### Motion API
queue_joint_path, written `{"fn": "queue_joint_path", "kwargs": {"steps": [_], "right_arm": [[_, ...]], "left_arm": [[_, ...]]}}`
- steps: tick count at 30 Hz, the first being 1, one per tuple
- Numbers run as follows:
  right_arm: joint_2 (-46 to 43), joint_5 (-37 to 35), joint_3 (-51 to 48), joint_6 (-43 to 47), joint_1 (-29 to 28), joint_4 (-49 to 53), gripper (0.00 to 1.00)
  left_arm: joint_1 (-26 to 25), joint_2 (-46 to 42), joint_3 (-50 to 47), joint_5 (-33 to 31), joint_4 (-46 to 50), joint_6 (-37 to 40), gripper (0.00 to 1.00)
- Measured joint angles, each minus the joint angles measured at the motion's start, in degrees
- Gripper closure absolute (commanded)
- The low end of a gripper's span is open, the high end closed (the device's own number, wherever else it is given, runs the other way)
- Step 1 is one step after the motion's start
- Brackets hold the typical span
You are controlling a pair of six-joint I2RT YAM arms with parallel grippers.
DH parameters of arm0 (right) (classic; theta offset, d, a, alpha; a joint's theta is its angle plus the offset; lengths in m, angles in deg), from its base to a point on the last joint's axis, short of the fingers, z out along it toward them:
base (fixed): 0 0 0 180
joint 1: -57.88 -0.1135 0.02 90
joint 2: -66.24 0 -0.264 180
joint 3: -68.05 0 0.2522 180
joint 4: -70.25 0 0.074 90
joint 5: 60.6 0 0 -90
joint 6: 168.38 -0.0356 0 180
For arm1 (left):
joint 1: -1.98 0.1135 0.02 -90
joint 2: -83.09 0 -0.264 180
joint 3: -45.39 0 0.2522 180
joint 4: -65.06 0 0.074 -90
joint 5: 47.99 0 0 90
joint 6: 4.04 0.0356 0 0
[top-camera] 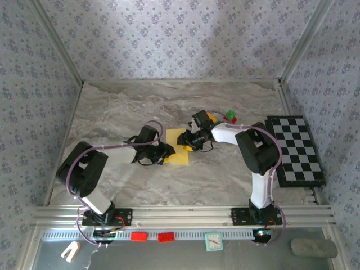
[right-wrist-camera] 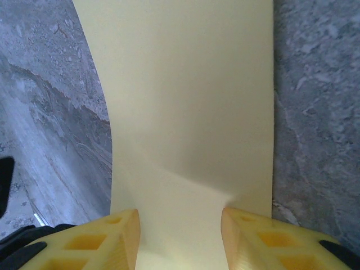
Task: Fold a paper plane with a square sheet of paper (pick it up from the middle)
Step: Third fold the triangle at the center of the table.
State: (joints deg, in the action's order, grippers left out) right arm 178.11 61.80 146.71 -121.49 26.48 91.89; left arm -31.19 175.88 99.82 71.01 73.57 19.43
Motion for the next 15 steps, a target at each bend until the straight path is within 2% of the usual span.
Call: {"fn": "queue_joint_path", "kwargs": {"steps": [2,9,15], "right_arm": [[0.0,0.0,-0.1,0.0,0.0,-0.1,0.54],[0.0,0.2,-0.3,0.0,0.0,-0.6,0.54],[0.0,0.5,-0.6,0.0,0.0,-1.6,0.54]], "left_arm": [[1.0,0.2,0.0,0.2,-0.6,0.1,0.65],[2.7,3.7,0.4,0.3,-3.1,-0.4,0.75],[2.9,5.2,0.9,0.2,-4.7,-1.1,0.77]]}}
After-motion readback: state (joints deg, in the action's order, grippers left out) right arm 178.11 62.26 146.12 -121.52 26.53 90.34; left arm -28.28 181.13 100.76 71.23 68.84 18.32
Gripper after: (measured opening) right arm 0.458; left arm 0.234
